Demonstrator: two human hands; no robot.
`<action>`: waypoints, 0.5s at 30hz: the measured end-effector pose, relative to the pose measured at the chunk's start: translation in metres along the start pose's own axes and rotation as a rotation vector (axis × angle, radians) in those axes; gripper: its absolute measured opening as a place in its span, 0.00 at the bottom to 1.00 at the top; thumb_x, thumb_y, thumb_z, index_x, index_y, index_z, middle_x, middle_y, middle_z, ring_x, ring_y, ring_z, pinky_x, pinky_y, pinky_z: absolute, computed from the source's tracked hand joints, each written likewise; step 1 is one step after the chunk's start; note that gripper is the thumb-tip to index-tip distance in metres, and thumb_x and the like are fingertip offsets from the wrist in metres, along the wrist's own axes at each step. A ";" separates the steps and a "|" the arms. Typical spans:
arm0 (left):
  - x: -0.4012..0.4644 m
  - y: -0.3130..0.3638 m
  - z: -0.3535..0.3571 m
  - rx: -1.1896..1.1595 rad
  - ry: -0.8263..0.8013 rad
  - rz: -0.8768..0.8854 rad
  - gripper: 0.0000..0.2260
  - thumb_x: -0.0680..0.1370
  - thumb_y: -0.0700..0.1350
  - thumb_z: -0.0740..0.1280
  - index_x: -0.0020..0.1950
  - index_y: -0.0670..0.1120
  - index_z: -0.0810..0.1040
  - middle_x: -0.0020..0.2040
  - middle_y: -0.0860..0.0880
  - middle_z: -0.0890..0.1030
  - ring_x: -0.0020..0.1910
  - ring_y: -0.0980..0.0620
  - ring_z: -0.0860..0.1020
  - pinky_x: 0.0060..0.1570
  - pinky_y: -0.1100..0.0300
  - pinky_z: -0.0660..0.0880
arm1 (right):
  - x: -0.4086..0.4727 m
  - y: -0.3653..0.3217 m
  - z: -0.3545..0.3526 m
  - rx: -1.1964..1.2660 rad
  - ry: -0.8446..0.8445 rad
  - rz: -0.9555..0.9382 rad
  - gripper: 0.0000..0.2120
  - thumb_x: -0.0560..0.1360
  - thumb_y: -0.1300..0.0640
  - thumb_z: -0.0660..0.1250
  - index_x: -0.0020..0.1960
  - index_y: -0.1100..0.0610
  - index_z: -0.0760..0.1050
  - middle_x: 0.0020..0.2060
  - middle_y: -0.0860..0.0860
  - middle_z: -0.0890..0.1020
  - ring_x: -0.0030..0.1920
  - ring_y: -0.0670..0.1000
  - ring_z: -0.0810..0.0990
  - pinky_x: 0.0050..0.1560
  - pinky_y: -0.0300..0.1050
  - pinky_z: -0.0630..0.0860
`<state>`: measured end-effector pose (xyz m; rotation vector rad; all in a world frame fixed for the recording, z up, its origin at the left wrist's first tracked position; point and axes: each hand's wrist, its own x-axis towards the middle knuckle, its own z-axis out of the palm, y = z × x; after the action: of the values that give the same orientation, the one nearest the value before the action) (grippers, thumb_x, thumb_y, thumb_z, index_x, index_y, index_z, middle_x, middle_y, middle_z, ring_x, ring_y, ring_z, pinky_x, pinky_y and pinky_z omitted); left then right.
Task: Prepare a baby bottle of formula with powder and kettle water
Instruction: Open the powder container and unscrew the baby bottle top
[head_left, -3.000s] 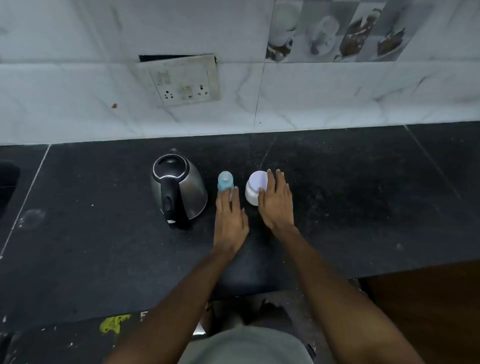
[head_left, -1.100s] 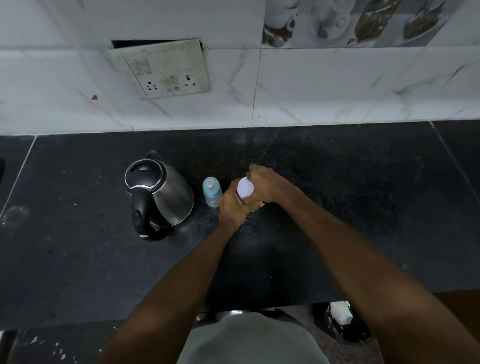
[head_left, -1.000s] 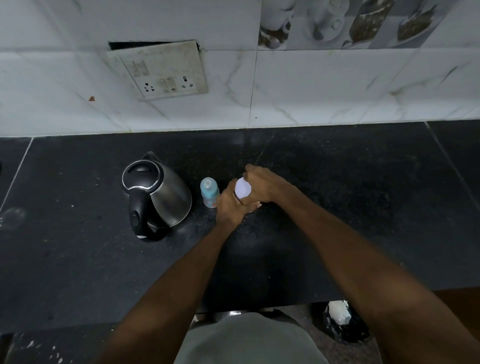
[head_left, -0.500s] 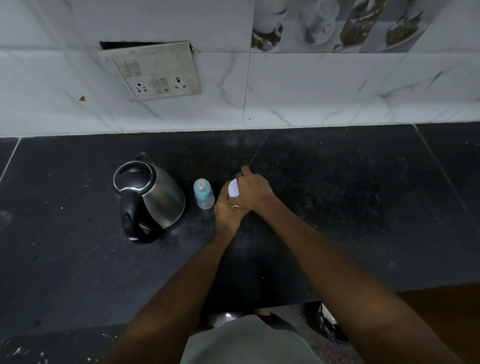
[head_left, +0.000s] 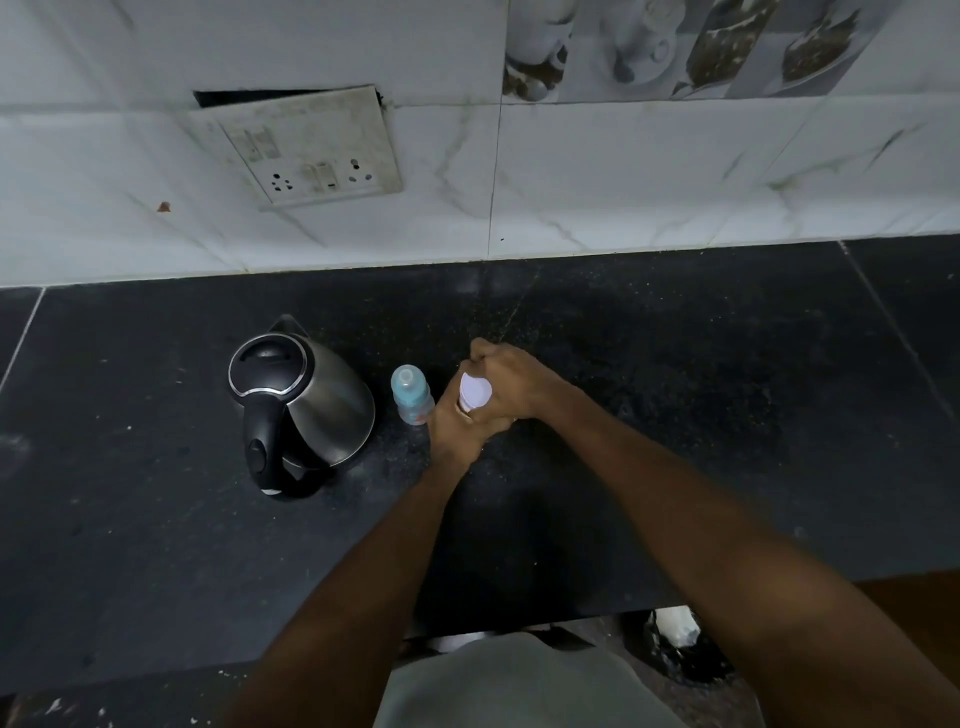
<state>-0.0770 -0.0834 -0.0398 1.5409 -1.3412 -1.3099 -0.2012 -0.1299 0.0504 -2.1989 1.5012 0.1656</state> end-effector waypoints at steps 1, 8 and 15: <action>0.000 0.000 -0.001 0.006 -0.001 0.005 0.37 0.65 0.40 0.85 0.72 0.46 0.76 0.62 0.52 0.83 0.62 0.54 0.81 0.63 0.60 0.77 | 0.002 0.002 -0.003 0.007 -0.022 -0.022 0.28 0.71 0.46 0.78 0.65 0.60 0.78 0.60 0.54 0.74 0.54 0.56 0.78 0.54 0.50 0.77; 0.002 -0.005 0.005 0.138 -0.034 -0.032 0.28 0.74 0.40 0.80 0.72 0.42 0.75 0.68 0.42 0.81 0.69 0.46 0.78 0.73 0.48 0.73 | 0.009 0.015 -0.007 -0.076 -0.227 -0.146 0.34 0.75 0.52 0.74 0.78 0.42 0.68 0.75 0.51 0.69 0.67 0.62 0.70 0.72 0.61 0.66; -0.003 -0.006 0.000 0.005 -0.023 0.032 0.46 0.60 0.63 0.82 0.74 0.48 0.73 0.67 0.51 0.81 0.66 0.54 0.79 0.69 0.56 0.75 | 0.001 -0.010 -0.019 -0.007 0.013 0.177 0.34 0.80 0.41 0.67 0.82 0.49 0.62 0.75 0.58 0.68 0.72 0.64 0.71 0.68 0.62 0.74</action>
<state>-0.0752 -0.0794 -0.0443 1.5063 -1.3783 -1.3089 -0.1944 -0.1363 0.0700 -2.0747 1.7045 0.2141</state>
